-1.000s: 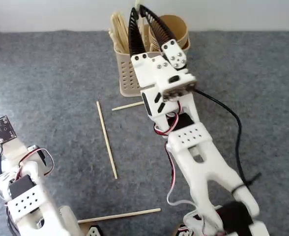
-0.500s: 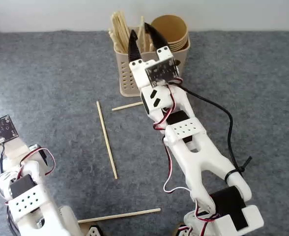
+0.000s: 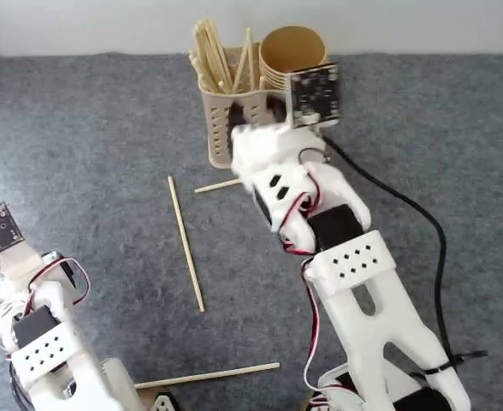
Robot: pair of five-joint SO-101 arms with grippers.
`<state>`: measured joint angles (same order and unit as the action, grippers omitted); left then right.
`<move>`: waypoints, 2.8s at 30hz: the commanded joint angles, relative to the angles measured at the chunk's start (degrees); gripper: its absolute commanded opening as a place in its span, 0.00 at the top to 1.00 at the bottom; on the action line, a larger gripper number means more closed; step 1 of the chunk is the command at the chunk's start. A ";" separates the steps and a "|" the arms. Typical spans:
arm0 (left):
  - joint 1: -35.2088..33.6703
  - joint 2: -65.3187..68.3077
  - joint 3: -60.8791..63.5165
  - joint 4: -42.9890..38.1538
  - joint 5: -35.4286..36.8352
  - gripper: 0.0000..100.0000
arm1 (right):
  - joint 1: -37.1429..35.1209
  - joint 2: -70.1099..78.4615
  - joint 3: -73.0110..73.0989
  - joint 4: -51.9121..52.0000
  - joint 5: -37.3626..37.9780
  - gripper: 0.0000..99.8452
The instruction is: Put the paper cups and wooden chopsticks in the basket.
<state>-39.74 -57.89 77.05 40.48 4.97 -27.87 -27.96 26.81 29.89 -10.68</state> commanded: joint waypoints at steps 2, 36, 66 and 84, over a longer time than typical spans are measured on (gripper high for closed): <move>-0.09 -1.05 -3.21 -1.14 0.44 0.91 | -4.79 2.95 -4.40 16.40 -1.05 0.81; -0.09 -0.97 -3.12 -1.14 0.35 0.91 | -17.71 45.49 -6.77 -10.24 -0.88 0.81; 0.09 -0.88 -3.12 -1.14 0.26 0.91 | -12.79 39.87 -20.57 41.36 4.04 0.99; 0.18 -0.79 -3.12 -1.14 0.26 0.91 | -8.31 39.87 -7.91 38.20 14.51 0.99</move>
<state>-39.65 -57.89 77.05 40.48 4.97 -36.13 15.21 18.99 69.89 3.03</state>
